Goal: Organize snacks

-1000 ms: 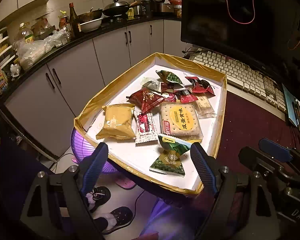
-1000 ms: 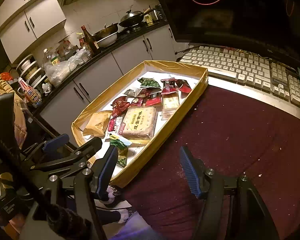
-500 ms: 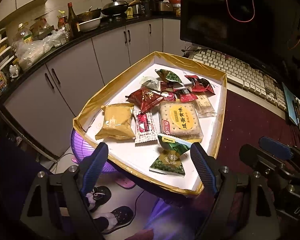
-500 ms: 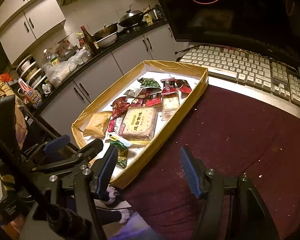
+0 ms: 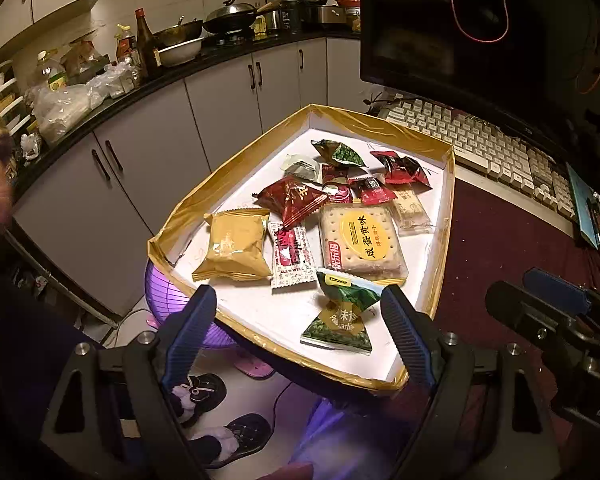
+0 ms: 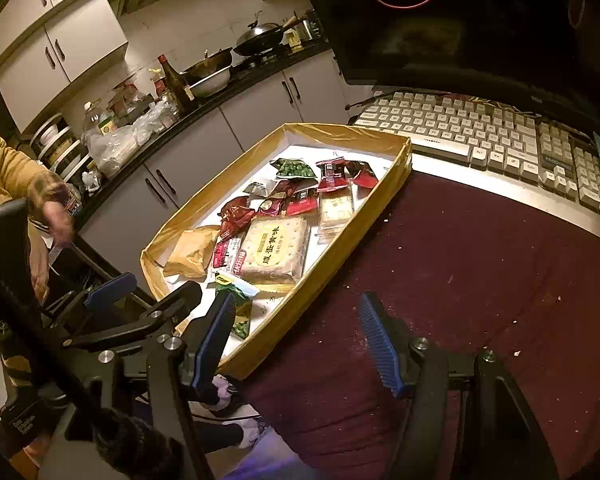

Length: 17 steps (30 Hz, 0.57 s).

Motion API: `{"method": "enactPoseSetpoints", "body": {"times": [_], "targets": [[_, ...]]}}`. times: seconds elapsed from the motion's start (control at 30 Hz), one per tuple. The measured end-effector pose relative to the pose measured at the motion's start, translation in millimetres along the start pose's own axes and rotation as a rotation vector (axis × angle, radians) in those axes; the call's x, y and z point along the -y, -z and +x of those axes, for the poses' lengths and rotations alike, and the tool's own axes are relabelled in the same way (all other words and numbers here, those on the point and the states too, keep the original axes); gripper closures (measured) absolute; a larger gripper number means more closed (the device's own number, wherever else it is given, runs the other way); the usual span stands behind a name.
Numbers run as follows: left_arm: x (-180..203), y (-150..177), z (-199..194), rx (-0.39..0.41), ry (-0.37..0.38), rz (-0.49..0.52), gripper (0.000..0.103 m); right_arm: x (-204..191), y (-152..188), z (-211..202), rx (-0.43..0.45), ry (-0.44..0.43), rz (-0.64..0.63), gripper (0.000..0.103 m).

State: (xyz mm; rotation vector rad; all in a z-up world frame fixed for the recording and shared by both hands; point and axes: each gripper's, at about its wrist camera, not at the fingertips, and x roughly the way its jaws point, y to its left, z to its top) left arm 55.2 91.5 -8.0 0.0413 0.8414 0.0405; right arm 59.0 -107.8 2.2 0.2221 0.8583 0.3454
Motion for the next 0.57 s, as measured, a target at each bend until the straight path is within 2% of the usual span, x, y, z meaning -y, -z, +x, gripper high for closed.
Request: {"method": "enactPoseSetpoints", "body": {"times": [0.57], "targets": [[3.8,1.1,-1.1,0.01,-0.002,0.025,0.019,4.9,1.5,-1.2,0.001,-0.002,0.004,0.039]]}}
